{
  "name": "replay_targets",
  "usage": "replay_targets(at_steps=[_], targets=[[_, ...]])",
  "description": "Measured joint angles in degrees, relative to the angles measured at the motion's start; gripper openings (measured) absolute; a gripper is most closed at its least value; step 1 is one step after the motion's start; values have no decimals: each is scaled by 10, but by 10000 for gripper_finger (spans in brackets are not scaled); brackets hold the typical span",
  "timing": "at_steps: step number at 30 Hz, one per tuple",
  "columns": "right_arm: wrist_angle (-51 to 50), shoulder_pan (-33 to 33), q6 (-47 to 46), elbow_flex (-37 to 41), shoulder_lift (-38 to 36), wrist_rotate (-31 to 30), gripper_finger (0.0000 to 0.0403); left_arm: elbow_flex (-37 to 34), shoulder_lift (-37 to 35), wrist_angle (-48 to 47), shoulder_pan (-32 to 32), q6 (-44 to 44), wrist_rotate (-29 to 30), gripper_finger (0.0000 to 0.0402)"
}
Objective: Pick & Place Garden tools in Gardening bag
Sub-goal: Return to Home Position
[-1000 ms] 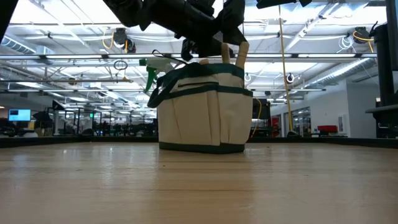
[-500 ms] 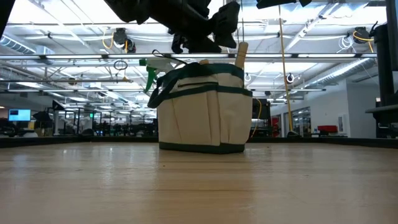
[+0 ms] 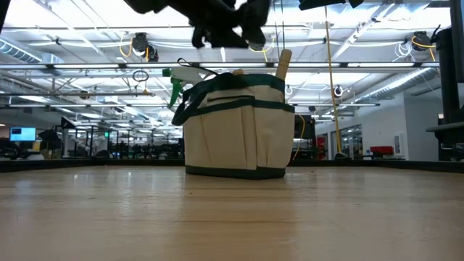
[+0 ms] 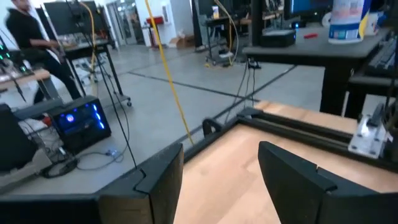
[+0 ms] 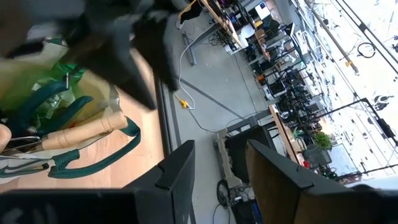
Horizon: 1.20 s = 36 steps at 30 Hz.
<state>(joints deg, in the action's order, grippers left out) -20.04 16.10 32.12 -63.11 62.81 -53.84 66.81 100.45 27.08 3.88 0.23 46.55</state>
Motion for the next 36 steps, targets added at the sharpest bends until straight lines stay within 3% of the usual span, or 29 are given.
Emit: replay_targets(at_steps=[5, 12, 19, 25, 29, 36], targets=[[0, 0, 0, 0, 0, -2, 134, 0, -63, -34, 5, 48, 0, 216], [-19, 0, -59, 0, -15, 6, 134, 0, -175, -197, 30, 22, 0, 216], [-113, 0, -196, 0, -61, 150, 134, 0, -268, -387, 69, -89, -1, 216], [-172, 0, -277, 0, -96, 267, 134, 0, -306, -484, 108, -157, -5, 216], [-209, 0, -304, 0, -120, 301, 134, 0, -319, -544, 127, -204, -28, 216], [-252, 0, -334, 0, -165, 301, 134, 0, -319, -569, 159, -250, -46, 216]])
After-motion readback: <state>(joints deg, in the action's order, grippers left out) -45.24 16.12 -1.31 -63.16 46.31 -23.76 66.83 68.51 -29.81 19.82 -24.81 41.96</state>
